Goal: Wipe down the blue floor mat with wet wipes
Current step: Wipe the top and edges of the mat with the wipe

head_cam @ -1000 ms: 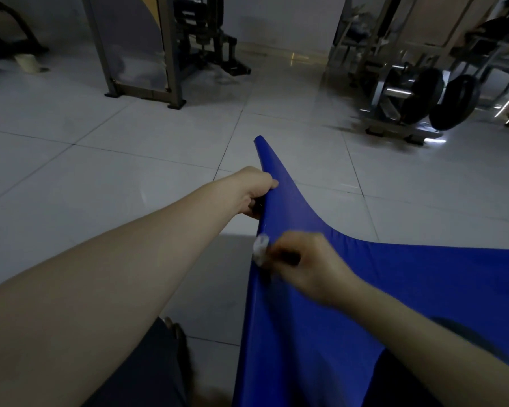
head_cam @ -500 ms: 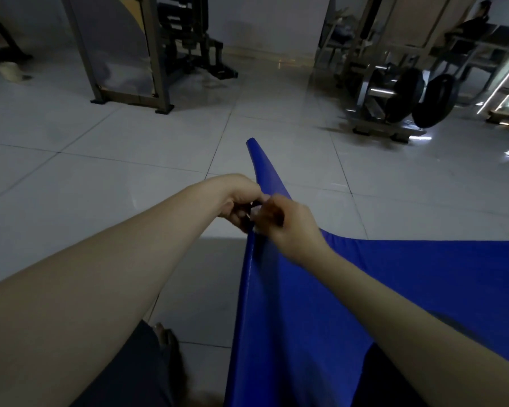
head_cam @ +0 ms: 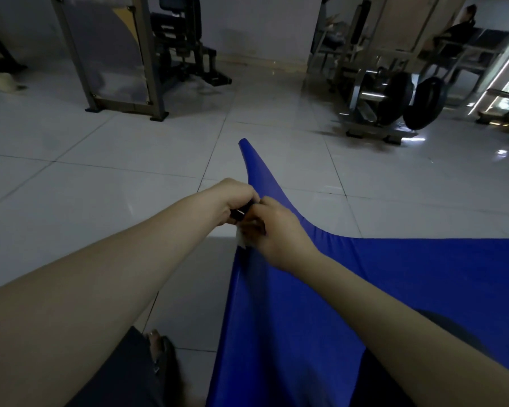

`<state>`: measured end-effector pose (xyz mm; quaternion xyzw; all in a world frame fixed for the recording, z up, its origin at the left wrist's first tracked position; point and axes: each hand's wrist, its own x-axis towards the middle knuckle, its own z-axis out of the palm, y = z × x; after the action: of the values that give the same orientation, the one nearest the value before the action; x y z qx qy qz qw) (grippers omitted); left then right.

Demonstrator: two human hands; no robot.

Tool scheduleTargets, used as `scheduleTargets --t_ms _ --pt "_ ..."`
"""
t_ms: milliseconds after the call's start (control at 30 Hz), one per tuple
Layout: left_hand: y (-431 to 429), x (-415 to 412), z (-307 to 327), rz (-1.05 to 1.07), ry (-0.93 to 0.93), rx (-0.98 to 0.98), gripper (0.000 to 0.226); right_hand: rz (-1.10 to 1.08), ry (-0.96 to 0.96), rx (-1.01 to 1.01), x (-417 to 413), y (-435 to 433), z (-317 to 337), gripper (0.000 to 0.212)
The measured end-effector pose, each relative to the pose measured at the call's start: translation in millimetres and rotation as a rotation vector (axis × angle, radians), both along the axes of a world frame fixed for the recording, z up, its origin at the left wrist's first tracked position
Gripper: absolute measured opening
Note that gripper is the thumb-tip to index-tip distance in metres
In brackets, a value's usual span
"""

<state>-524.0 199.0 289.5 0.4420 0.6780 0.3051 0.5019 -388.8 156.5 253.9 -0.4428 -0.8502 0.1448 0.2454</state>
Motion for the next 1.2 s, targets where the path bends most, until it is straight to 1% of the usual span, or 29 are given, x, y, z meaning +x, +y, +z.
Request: scheduleTargets --t_ms 67,167,267,333,400,433,500,567,600,667,800,867,900,967,1067,1100,1133,1200 --pt "-1.2 0.8 -1.1 -0.024 -0.005 -0.028 0.011 -0.074 0.006 0.059 -0.4 4.1 -3.4 0.012" --pt "3.7 2.0 -8.5 -0.011 -0.004 -0.004 0.007 -0.102 0.016 0.088 -4.0 -4.2 -9.6 0.017" --pt "15.5 0.7 -19.5 0.0 0.053 0.037 0.017 -0.06 -0.039 0.02 -2.9 -9.4 -11.3 0.018" --pt "17.8 -0.4 -20.2 -0.028 0.09 0.074 0.017 -0.018 -0.041 -0.029 1.5 -11.3 -7.1 0.019" --pt "16.5 -1.4 -18.2 -0.111 0.118 0.075 0.017 -0.031 0.011 -0.077 4.1 -11.7 -2.4 0.027" --pt "13.7 -1.2 -16.0 -0.178 0.126 0.041 0.017 -0.059 0.047 -0.113 5.0 -9.9 -1.5 0.029" --pt "8.3 0.9 -13.2 -0.306 0.14 -0.046 0.013 -0.102 0.069 -0.15 6.2 -6.3 -1.3 0.022" --pt "7.3 2.0 -13.3 -0.335 0.155 -0.058 0.015 -0.09 0.043 -0.13 6.1 -6.7 -2.2 0.01" --pt "7.9 1.8 -13.4 -0.311 0.152 -0.042 0.016 -0.069 0.035 -0.114 5.4 -10.5 -2.5 0.008" --pt "10.4 -1.1 -14.1 -0.24 0.144 0.005 0.018 0.016 0.015 -0.084 0.2 -27.8 -6.0 0.011" --pt "14.8 -9.7 -20.9 -0.094 0.05 0.044 0.022 0.334 -0.034 -0.106 -9.4 -82.8 -13.2 0.02" --pt "16.0 -11.4 -21.8 -0.035 0.004 0.052 0.026 0.406 -0.081 -0.046 -9.4 -85.6 -15.6 0.022" --pt "16.7 -11.1 -21.4 -0.016 -0.013 0.059 0.027 0.376 -0.088 -0.012 -8.7 -75.6 -15.9 0.022" --pt "17.5 -10.3 -18.6 -0.006 -0.034 0.057 0.026 0.238 -0.048 0.035 -9.1 -46.5 -14.2 0.019" --pt "18.1 -7.6 -12.5 -0.107 -0.004 -0.005 0.006 -0.005 0.053 0.14 -7.2 -0.1 -10.7 0.012" --pt "18.0 -7.4 -11.8 -0.13 0.002 -0.027 0.005 -0.08 0.063 0.146 -7.0 9.4 -11.2 0.01" --pt "17.8 -7.5 -11.1 -0.134 0.002 -0.041 0.007 -0.13 0.069 0.142 -7.8 13.4 -12.0 0.01" --pt "21.1 -8.5 -13.0 -0.122 -0.01 -0.033 0.004 -0.117 0.074 0.147 -11.4 8.5 -16.5 0.012"
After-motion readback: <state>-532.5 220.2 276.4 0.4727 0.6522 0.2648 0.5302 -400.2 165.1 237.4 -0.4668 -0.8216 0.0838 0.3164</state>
